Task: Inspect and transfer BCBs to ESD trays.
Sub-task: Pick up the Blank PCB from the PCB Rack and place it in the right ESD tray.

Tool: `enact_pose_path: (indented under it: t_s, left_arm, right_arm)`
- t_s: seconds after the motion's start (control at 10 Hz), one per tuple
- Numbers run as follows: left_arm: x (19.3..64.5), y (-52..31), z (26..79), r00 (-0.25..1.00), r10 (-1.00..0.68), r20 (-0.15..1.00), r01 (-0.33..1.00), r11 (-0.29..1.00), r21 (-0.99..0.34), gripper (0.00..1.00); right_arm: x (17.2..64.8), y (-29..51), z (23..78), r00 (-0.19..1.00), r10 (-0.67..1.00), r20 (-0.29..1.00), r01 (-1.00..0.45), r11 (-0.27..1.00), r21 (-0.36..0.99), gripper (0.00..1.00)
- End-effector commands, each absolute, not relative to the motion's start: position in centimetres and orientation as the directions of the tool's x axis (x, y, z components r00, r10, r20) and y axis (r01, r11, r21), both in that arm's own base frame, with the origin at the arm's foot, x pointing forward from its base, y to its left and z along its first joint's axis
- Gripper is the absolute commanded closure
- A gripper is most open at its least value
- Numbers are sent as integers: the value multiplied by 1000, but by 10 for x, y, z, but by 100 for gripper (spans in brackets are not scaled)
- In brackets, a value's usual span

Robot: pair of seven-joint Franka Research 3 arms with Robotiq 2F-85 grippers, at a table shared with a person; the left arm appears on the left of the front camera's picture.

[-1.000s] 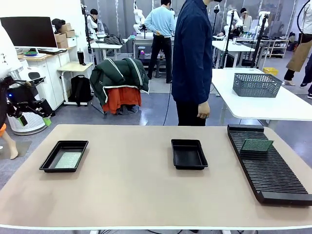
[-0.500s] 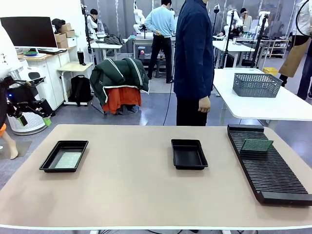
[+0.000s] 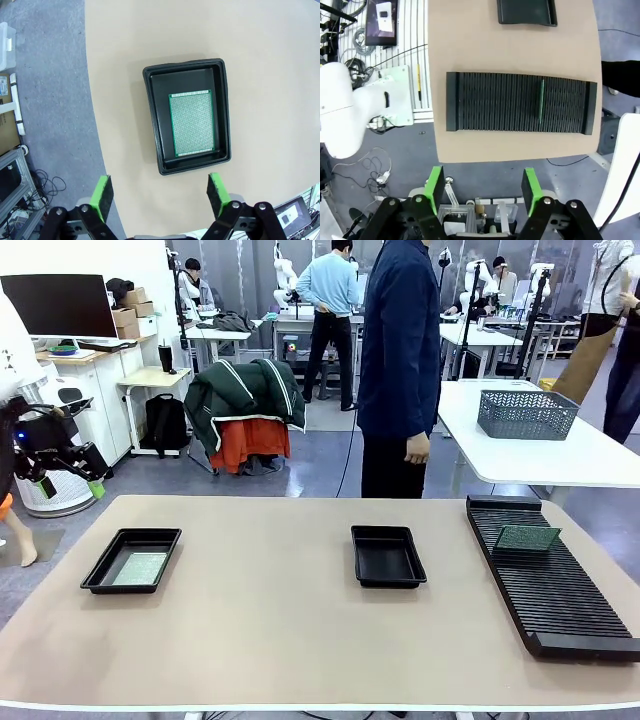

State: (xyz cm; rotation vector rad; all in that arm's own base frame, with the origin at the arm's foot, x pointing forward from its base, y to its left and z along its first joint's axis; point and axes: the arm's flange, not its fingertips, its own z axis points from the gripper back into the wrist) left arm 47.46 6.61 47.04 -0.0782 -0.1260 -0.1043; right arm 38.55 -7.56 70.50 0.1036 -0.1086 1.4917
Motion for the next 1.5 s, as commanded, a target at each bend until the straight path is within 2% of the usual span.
enact_pose_path:
  t_s: [0.0,0.7,1.2,1.4]
  left_arm:
    - [474,65,468,985,-96,141,107,992,-71,0]
    - [474,65,468,985,-96,141,107,992,-71,0]
    - [474,65,468,985,-96,141,107,992,-71,0]
    - [474,65,468,985,-96,141,107,992,-71,0]
  right_arm:
    - [375,-76,656,59,992,111,-997,64,-43,18]
    - [388,-78,522,34,997,68,-987,44,-157,18]
    - [425,-72,470,10,996,91,-983,26,-184,18]
    - [440,-62,450,20,998,60,-979,31,-202,18]
